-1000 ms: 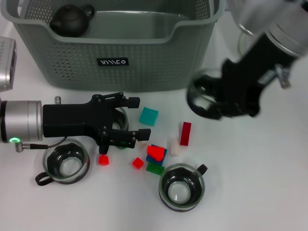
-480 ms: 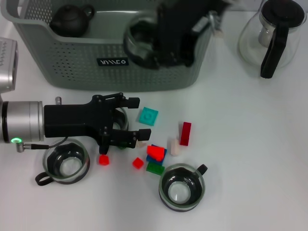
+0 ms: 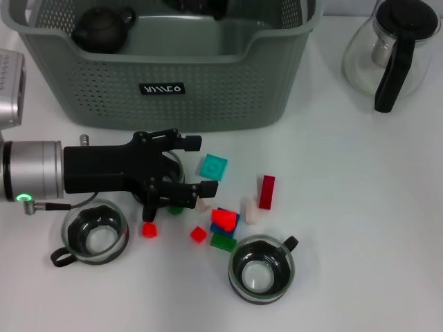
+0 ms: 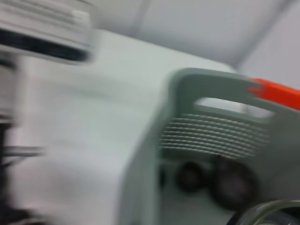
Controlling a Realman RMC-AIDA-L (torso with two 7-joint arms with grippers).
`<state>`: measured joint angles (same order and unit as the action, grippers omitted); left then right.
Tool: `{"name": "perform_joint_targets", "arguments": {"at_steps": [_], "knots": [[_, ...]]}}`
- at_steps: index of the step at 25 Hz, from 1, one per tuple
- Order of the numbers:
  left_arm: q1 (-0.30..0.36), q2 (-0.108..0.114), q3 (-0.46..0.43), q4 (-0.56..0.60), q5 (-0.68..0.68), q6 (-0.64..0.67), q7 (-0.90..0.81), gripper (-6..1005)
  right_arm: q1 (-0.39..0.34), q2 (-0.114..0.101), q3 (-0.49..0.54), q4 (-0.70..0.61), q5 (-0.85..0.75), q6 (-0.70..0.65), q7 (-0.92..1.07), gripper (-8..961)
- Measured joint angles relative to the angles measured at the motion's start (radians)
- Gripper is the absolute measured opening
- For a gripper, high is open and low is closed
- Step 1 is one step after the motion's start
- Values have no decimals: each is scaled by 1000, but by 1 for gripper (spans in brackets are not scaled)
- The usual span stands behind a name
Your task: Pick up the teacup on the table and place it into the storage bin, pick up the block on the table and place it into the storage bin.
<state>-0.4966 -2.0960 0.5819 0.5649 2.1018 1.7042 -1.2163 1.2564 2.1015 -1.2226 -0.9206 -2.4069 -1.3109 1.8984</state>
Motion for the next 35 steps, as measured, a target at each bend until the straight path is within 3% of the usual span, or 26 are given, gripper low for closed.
{"name": "perform_joint_targets", "arguments": {"at_steps": [3, 17, 35], "knots": [[0, -1, 0, 0, -2, 0, 0, 933, -4, 0, 3, 130, 26, 196, -45, 74], [0, -2, -1, 0, -29, 0, 0, 933, -27, 2, -3, 410, 181, 609, -222, 88], [-2, -6, -1, 0, -37, -26, 1, 932, -50, 2, -5, 473, 186, 658, -235, 106]]}}
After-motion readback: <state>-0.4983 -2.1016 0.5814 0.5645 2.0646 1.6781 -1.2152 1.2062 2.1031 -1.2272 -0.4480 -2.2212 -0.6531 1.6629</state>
